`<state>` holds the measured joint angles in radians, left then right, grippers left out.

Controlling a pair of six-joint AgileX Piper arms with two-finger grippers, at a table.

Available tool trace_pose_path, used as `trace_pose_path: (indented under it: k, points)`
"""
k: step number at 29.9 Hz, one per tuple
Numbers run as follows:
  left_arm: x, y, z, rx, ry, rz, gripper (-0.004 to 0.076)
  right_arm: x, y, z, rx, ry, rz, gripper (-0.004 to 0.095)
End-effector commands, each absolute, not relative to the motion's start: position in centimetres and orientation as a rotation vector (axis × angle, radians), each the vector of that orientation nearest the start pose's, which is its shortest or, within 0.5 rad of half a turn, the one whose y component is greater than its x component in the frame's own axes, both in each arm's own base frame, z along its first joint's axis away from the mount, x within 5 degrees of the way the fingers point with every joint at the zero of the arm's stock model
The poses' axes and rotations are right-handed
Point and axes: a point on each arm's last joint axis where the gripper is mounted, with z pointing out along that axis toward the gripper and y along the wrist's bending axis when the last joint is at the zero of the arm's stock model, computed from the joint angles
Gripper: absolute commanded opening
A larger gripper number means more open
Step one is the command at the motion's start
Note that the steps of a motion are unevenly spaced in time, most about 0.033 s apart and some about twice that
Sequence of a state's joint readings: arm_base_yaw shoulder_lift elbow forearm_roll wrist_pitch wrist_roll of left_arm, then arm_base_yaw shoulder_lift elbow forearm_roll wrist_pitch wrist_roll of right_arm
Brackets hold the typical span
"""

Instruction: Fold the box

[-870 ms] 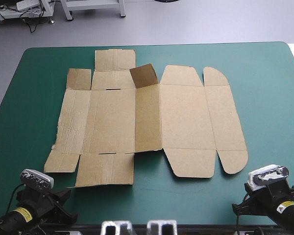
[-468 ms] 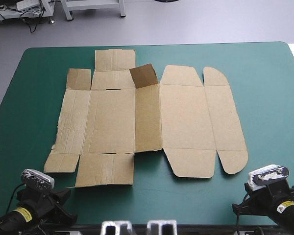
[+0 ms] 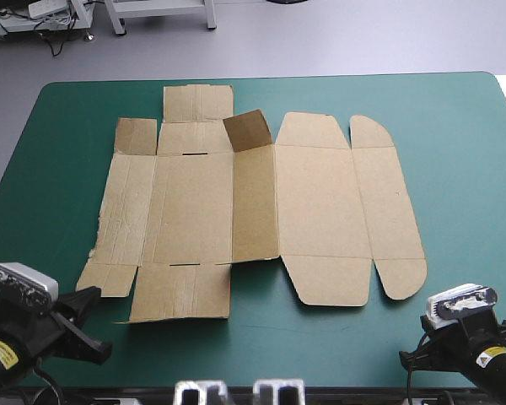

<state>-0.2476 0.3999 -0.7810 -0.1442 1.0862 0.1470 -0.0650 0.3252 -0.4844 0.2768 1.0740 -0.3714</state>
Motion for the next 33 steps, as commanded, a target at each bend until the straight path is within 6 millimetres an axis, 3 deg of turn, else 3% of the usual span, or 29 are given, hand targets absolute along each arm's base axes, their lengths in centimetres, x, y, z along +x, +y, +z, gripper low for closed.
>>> trace_pose_path:
  k: [1, 9, 12, 15, 19, 26, 33]
  points:
    - [6.4, -2.3, 37.9, 0.421, 2.097, -0.161, -0.0010, 4.8, 2.0, 27.8, -0.309, 2.272, 0.152, -0.0024]
    - [13.3, -2.2, 40.7, 0.421, 2.024, 0.121, -0.0010, 4.8, 2.0, 27.8, -0.309, 2.272, 0.152, -0.0024]
    - [15.5, -1.1, 40.9, 0.279, 2.047, 0.283, -0.0010, 4.8, 2.0, 27.8, -0.309, 2.272, 0.152, -0.0024]
    - [17.0, 0.2, 41.4, 0.134, 2.023, 0.467, -0.0010, 4.8, 2.0, 27.8, -0.309, 2.272, 0.152, -0.0024]
    - [18.3, 1.2, 41.5, 0.083, 2.016, 0.669, -0.0010, 4.8, 2.0, 27.8, -0.309, 2.272, 0.152, -0.0024]
    - [20.9, 4.9, 38.8, -0.053, 2.244, 0.807, -0.0010, 4.8, 2.0, 27.8, -0.309, 2.272, 0.152, -0.0024]
    - [22.1, 10.9, 34.4, -0.354, 2.488, 0.557, -0.0010, 4.8, 2.0, 27.8, -0.305, 2.273, 0.151, -0.0024]
